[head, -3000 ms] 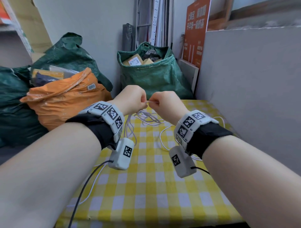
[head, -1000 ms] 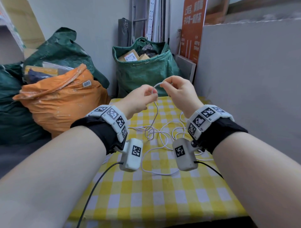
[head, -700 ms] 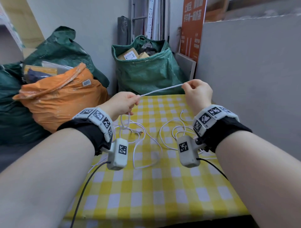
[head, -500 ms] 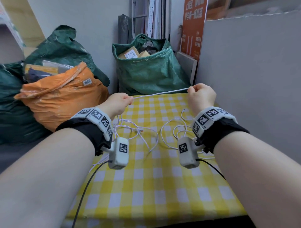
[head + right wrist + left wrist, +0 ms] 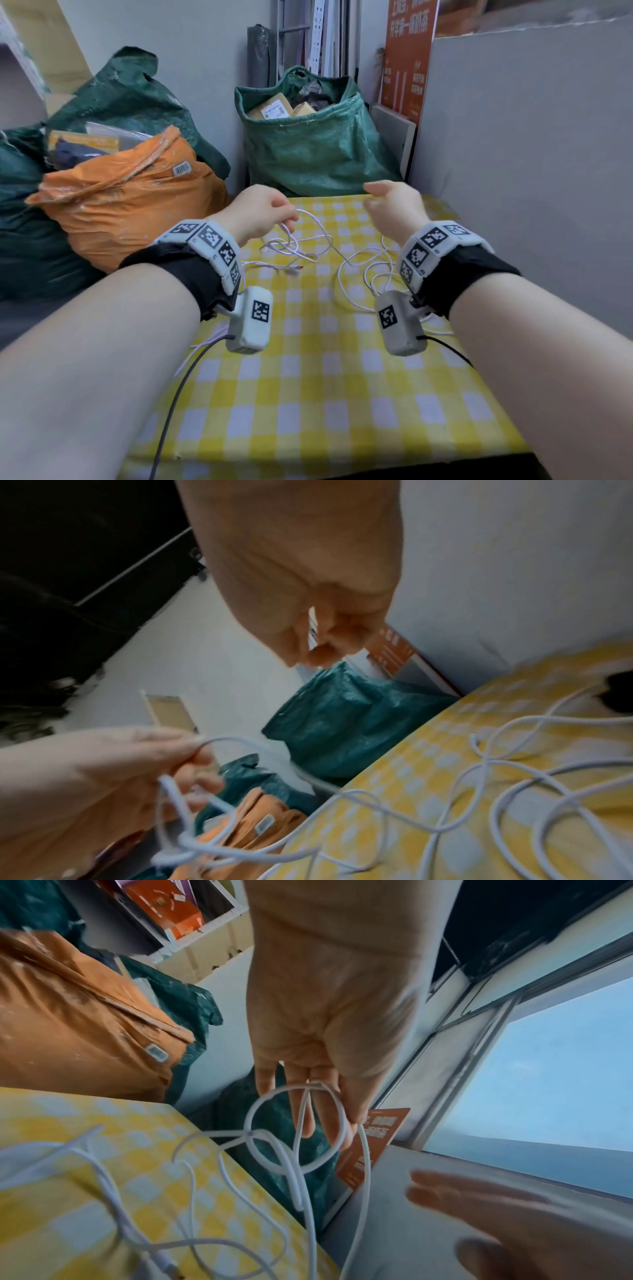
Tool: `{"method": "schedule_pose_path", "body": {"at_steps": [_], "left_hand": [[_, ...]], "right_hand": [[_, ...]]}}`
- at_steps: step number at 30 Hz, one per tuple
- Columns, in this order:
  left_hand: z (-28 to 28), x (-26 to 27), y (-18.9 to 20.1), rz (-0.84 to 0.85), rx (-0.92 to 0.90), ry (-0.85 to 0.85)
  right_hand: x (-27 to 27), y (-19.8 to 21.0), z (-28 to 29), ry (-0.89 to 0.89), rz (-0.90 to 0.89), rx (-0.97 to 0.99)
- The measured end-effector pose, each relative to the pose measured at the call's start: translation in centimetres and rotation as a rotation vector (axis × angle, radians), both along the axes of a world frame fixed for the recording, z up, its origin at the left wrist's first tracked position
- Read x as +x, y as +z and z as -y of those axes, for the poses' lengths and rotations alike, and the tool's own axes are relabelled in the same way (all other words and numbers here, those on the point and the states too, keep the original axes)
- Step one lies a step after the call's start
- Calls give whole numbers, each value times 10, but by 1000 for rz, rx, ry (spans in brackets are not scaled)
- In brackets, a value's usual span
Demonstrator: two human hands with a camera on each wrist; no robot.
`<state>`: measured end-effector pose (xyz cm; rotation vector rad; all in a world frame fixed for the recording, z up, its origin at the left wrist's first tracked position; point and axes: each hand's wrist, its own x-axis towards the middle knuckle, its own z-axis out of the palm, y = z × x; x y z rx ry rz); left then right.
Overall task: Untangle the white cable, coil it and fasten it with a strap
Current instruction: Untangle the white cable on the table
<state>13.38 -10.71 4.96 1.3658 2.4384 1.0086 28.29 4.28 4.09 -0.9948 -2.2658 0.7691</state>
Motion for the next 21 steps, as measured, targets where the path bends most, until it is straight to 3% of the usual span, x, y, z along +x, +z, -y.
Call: {"method": "schedule_pose_path", "body": {"at_steps": [3, 6, 9, 13, 21], "left_hand": [[-8, 11, 7, 0, -3, -66], [-12, 17, 11, -18, 11, -82], [-11, 18, 15, -84, -25, -65], [-3, 5, 10, -273, -263, -24], [3, 0, 2, -301, -356, 59]], "right_hand": [[-15, 4, 24, 287, -54, -82], [-22, 5, 34, 375, 17, -47], [-19, 5, 30, 296, -29, -17], [-7, 8, 15, 69, -152, 0], [-4, 1, 3, -170, -151, 29]]}}
